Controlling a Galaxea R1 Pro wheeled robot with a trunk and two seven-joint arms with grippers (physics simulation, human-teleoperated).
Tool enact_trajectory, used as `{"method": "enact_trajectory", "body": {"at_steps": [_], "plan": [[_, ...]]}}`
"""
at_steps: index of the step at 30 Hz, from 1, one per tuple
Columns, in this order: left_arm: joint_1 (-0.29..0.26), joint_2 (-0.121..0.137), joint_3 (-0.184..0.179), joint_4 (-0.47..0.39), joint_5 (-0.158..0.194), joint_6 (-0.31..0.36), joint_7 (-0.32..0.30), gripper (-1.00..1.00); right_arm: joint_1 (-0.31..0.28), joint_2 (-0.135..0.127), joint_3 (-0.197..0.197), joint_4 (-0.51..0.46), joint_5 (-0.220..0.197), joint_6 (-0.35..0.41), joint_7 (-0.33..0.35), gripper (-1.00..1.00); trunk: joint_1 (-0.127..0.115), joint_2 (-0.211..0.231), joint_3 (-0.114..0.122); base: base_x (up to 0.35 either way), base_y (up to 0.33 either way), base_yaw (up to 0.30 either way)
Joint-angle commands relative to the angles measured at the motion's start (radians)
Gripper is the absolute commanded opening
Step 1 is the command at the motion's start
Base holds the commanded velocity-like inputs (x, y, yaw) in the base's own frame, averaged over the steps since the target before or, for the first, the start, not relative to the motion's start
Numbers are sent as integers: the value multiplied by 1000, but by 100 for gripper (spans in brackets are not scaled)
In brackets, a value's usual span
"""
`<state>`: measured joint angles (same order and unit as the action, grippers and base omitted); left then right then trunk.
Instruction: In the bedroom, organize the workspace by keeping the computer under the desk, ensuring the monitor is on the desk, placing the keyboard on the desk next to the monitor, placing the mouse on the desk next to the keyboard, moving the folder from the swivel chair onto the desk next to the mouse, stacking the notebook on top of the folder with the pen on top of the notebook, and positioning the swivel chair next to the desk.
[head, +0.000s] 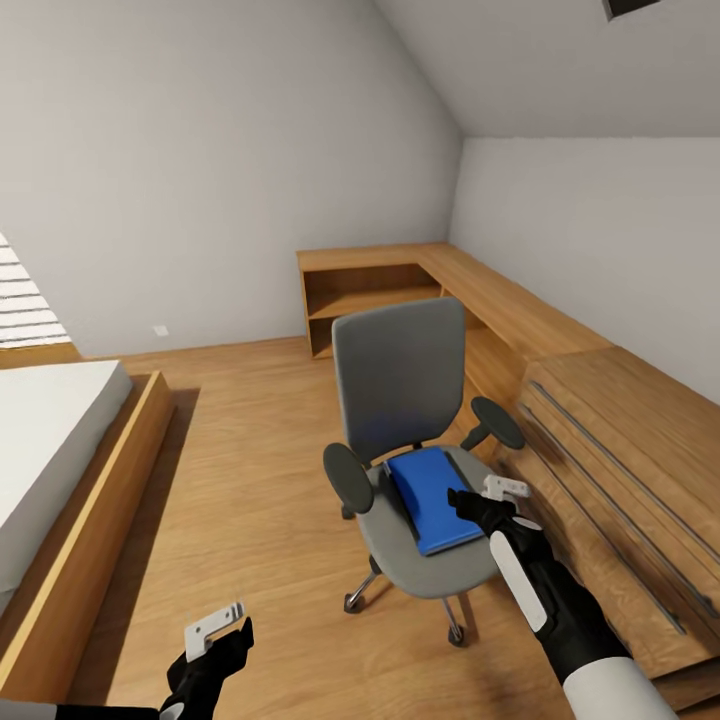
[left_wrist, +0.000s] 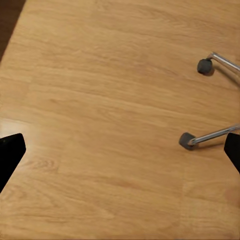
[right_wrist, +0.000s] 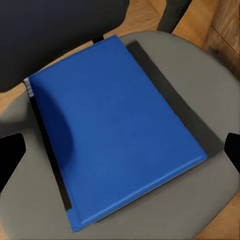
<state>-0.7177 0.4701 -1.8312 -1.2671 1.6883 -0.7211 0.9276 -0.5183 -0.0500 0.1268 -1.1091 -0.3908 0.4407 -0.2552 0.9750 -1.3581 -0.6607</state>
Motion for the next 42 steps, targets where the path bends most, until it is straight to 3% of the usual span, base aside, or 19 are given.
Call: {"method": "enact_trajectory", "body": {"at_steps": [1,6,16,34,42], "plan": [[-2,0,-4,-2,0,-1,4,100,-1,-1,4,-1,-10,-2,-10,100,4,-8,-4,0,0,0],[-2,-1,-13,-2,0,-1,4,100,0,-1,5,-2,-9,-18,-10,100,23,-43,-20,0,0,0],[-2,-1,-64,-11,-4,-5,0,100,0,-2,5,6,-7,-19,-10,100,23,-43,-20,44,0,0],[-2,-1,-69,-9,-2,-8,2,100,0,1,5,11,33,-20,-13,100,23,-43,-20,304,0,0],[-2,-2,-69,-8,-5,-9,2,100,0,0,5,14,35,-20,-13,100,23,-43,-20,111,0,0]]}}
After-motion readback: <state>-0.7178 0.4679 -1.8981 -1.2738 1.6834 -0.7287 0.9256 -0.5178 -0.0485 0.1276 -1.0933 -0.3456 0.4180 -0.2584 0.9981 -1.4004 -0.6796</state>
